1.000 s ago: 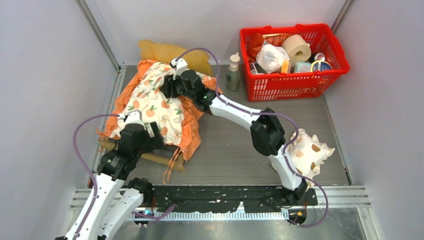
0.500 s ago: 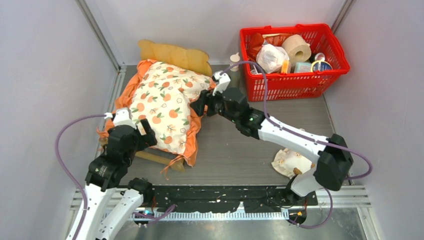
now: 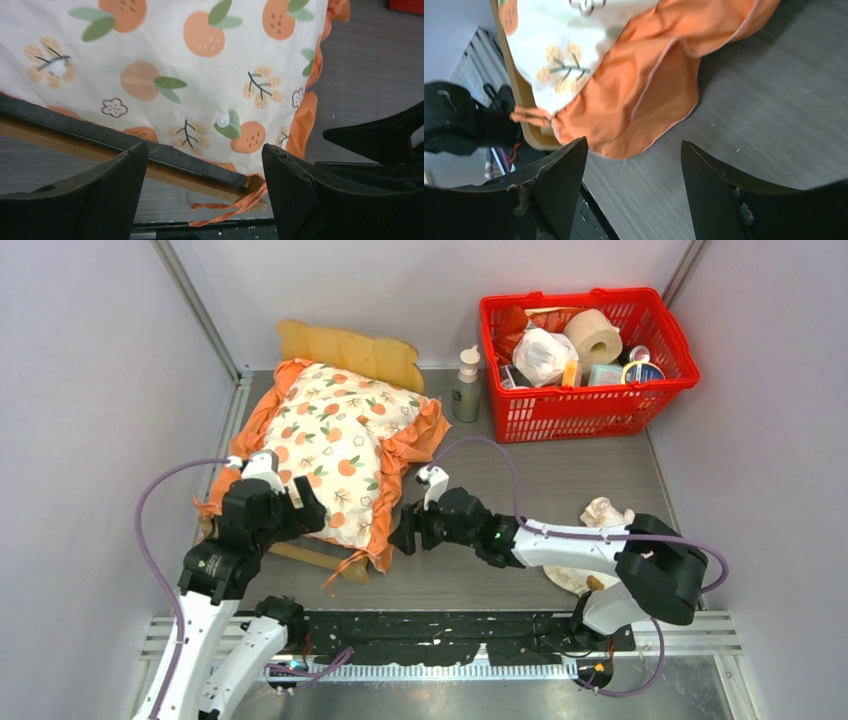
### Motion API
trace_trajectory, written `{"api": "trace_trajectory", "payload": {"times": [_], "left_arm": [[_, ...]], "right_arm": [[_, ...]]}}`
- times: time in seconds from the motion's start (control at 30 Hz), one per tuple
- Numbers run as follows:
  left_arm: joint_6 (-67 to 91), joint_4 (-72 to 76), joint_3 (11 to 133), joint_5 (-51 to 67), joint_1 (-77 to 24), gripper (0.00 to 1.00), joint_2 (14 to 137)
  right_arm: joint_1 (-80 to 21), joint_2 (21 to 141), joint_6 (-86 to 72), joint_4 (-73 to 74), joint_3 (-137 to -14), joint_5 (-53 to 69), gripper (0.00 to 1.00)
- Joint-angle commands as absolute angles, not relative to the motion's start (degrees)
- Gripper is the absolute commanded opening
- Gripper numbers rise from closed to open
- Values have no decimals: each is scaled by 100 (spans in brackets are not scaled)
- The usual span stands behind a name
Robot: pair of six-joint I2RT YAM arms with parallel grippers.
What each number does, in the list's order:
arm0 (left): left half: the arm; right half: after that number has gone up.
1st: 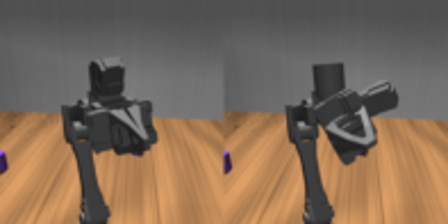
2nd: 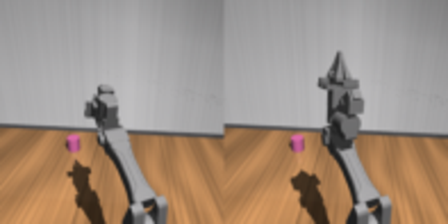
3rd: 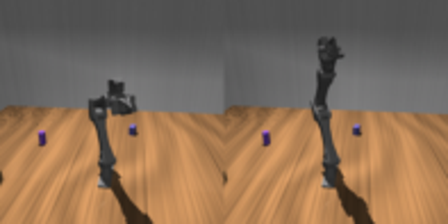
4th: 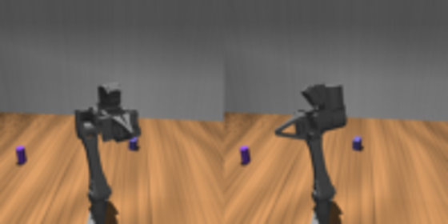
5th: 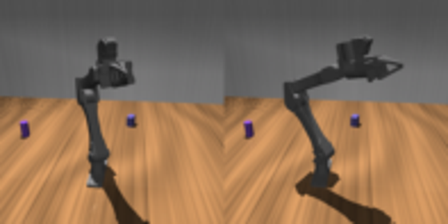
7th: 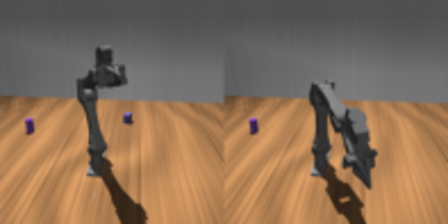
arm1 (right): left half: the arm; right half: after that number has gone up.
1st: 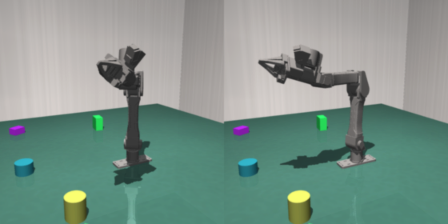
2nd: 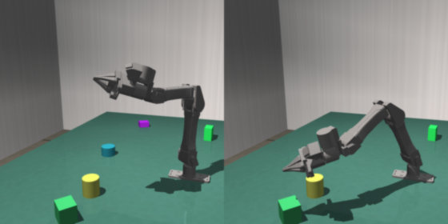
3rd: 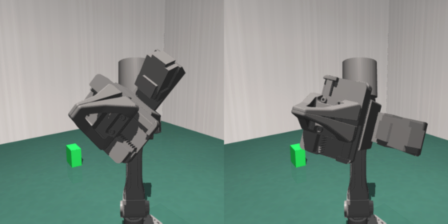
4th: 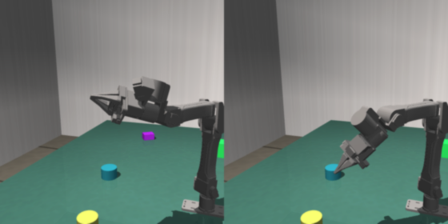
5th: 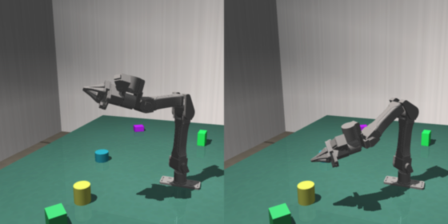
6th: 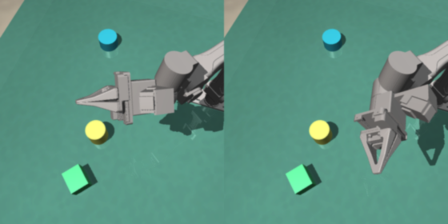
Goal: Set up the pet bed
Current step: Place the mattress on the bed frame, then cross the ropes on the bed frame.
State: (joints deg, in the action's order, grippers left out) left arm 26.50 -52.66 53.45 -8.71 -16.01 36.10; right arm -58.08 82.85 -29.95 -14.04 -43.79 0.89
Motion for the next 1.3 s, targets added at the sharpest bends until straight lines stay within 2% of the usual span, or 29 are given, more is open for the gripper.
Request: {"api": "trace_trajectory", "payload": {"times": [0.0,0.33,0.5,0.57,0.63,0.7,0.73,0.77,0.8,0.83,1.03,1.13,1.27], "left_arm": [[2541,-5174,4920,303,-1574,88,3516],[2881,-5226,4421,377,-1576,91,3200],[2986,-5092,4251,345,-1573,91,3193],[3018,-5054,4245,299,-1576,91,3188],[3049,-5019,4265,256,-1574,91,3190],[3035,-4977,4283,259,-1574,91,3199],[3018,-4984,4303,242,-1579,91,3206],[3013,-5004,4319,198,-1574,91,3222],[3008,-5023,4336,160,-1573,91,3225],[2995,-5037,4343,136,-1574,91,3226],[3016,-4842,4292,403,-1574,92,3150],[2792,-4616,4193,909,-1574,91,3076],[2361,-4706,4369,954,-1582,89,3116]], "right_arm": [[-6113,8534,-2788,-2570,-4123,444,75],[-6604,9400,-2613,-2705,-4445,197,84],[-6686,9530,-2738,-2775,-4606,-228,81],[-6687,9552,-2737,-2821,-4679,-348,77],[-6684,9571,-2678,-2798,-4794,-390,67],[-6687,9534,-2661,-2643,-4899,-494,48],[-6688,9500,-2675,-2556,-4951,-611,32],[-6688,9408,-2701,-2370,-4981,-675,24],[-6686,9345,-2713,-2253,-5046,-808,11],[-6683,9216,-2726,-1970,-5076,-857,7],[-6687,8680,-2568,-908,-5702,-1175,5],[-6683,8678,-2326,-700,-6061,-1209,5],[-6647,8915,-1976,-452,-6545,-1233,5]]}}
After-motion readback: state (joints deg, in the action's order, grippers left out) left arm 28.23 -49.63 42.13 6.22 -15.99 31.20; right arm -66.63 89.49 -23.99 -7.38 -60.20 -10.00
